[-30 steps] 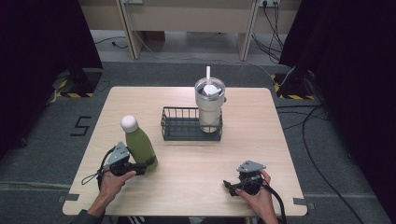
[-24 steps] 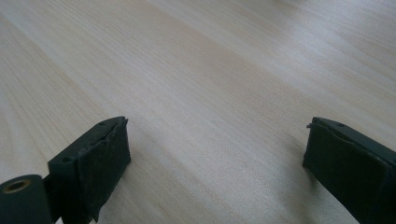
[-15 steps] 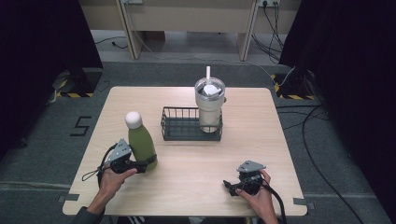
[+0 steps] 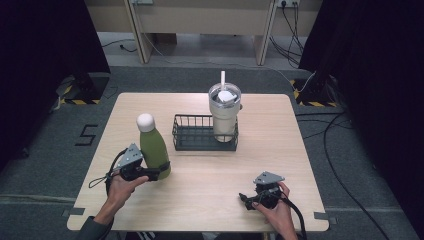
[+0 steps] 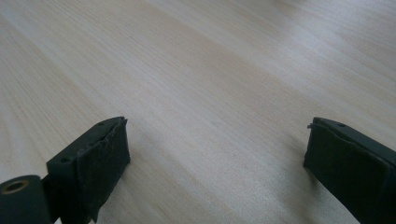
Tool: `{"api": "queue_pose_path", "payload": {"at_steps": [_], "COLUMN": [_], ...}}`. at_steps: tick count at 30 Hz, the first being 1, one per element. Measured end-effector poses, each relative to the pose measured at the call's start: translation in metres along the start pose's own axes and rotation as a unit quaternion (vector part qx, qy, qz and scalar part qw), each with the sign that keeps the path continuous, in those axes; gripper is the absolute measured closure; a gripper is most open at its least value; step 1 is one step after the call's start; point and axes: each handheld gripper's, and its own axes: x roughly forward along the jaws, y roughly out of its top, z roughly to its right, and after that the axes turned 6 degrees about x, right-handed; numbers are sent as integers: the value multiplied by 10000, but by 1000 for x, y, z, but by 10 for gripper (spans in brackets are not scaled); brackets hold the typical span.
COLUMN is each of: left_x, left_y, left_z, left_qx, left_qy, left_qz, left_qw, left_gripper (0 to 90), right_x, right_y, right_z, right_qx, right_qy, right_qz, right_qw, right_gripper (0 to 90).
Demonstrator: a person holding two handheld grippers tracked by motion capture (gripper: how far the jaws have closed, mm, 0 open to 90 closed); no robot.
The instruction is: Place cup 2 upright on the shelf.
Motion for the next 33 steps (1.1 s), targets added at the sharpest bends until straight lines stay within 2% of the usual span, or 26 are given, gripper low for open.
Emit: {"api": "queue_pose_path", "payload": {"at_steps": [17, 24, 33], "left_x": [6, 10, 14], "left_y": [28, 39, 52], "left_z": [-7, -8, -16], "left_qx": [61, 154, 21], "left_qy": [-73, -86, -165], "left_qz": [31, 34, 78], "left_qw": [9999, 9998, 9998], "left_gripper": [207, 207, 207], "right_x": [0, 0, 0], "right_y": [0, 0, 0], "right_z": [0, 0, 0], "right_qx": [-1, -4, -1], "right_qy": [2, 2, 1], "right_qz": [-1, -1, -5], "right_qw": [10000, 10000, 10000], "right_gripper": [67, 66, 66]}}
